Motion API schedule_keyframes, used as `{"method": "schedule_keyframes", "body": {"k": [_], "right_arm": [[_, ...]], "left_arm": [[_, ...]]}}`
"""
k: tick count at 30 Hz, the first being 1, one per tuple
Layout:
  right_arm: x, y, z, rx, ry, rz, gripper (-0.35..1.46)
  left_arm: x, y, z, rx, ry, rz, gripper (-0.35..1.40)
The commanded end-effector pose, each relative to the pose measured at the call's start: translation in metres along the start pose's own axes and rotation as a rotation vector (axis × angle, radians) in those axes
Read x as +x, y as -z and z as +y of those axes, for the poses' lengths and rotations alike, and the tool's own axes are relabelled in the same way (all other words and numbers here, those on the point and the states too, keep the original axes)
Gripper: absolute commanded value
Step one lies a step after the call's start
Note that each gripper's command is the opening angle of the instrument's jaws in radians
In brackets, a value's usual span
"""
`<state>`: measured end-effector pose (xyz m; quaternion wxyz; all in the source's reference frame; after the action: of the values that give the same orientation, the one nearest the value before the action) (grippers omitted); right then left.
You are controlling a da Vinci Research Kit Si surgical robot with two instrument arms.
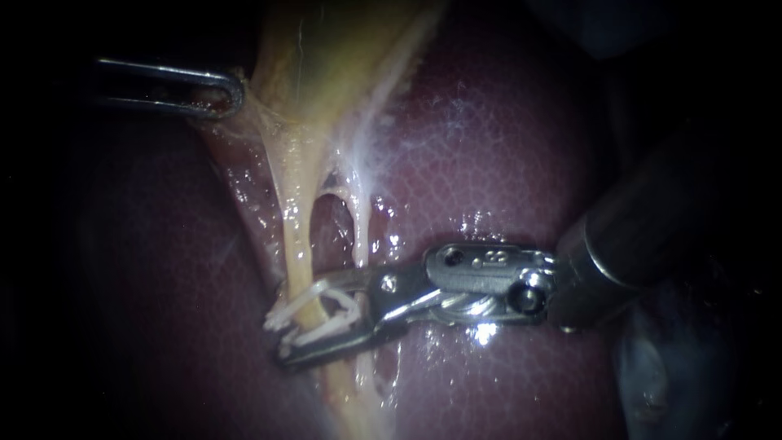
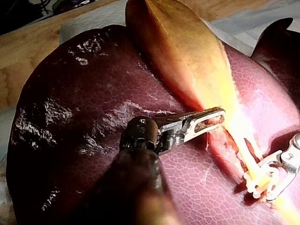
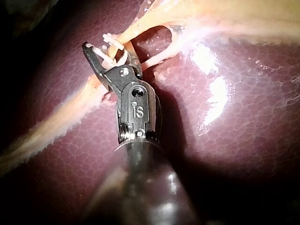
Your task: Clipping third clip left tube
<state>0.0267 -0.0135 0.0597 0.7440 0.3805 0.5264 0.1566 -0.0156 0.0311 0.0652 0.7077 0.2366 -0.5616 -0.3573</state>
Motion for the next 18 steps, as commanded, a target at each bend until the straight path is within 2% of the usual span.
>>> {"method": "schedule_keyframes", "body": {"k": [1, 8, 12, 18], "right_arm": [[0.0, 0.0, 0.0001, -0.002, 0.003, 0.0, 0.49], [0.0008, 0.0003, 0.0005, -0.018, 0.021, 0.012, 0.49], [0.002, 0.0011, 0.0015, -0.033, 0.021, 0.033, 0.49], [0.0041, 0.0027, 0.0031, -0.047, 0.004, 0.088, 0.5]], "left_arm": [[0.0, 0.0, 0.0, 0.0, 0.0, 0.0, -0.35], [0.0, 0.0, -0.0001, 0.0, 0.0, 0.0, -0.35], [0.0, 0.0, -0.0001, 0.0, 0.0, 0.0, -0.35], [-0.0001, 0.0, 0.0, 0.0, 0.0, 0.0, -0.35]]}}
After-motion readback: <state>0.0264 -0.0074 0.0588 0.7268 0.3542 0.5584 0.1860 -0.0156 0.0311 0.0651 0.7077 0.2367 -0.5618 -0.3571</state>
